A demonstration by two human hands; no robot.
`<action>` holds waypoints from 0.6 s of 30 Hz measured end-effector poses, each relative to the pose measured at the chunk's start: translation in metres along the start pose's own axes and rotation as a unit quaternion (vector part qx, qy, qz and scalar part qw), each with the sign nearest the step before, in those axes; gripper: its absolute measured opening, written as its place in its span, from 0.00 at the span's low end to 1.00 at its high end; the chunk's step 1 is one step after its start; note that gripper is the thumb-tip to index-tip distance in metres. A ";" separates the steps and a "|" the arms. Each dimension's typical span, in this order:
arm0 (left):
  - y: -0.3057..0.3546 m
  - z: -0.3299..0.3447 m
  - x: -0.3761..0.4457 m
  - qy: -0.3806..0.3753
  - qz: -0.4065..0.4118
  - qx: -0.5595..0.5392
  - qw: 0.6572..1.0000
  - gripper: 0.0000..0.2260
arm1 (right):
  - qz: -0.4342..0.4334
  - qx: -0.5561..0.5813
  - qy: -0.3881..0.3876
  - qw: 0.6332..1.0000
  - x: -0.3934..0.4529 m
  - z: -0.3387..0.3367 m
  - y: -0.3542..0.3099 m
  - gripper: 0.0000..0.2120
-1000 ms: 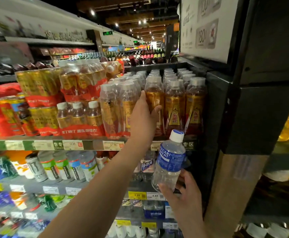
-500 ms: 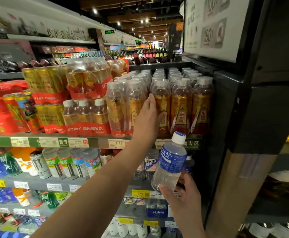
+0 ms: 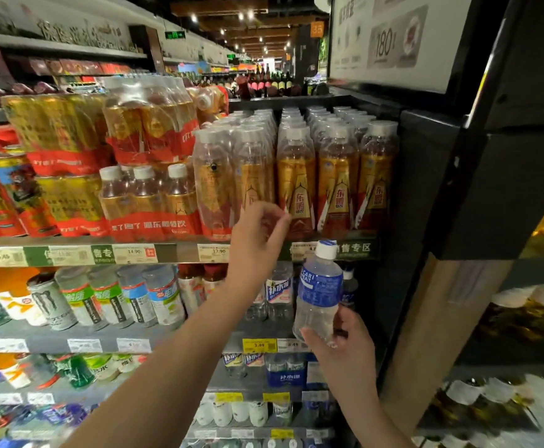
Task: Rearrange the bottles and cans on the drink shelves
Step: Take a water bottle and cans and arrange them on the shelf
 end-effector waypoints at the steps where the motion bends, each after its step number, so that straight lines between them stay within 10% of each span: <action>1: -0.010 0.003 -0.017 0.004 -0.017 -0.034 0.999 0.03 | 0.007 -0.008 0.003 1.000 -0.001 0.003 0.003 0.20; 9: -0.095 0.081 -0.119 -0.182 -0.186 -0.150 0.954 0.16 | 0.065 0.002 0.067 0.996 -0.014 0.034 0.039 0.19; 18: -0.130 0.118 -0.123 -0.203 -0.202 -0.148 0.947 0.26 | 0.103 -0.082 0.065 0.989 -0.008 0.040 0.074 0.26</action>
Point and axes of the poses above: each hand's wrist, its own x-axis towards the middle knuckle, its own z-axis out of the palm, y = z × x, the point moved 9 cm from there along x, towards the middle knuckle, and after that the axes turned 10 degrees about -y, right-handed, at the moved point
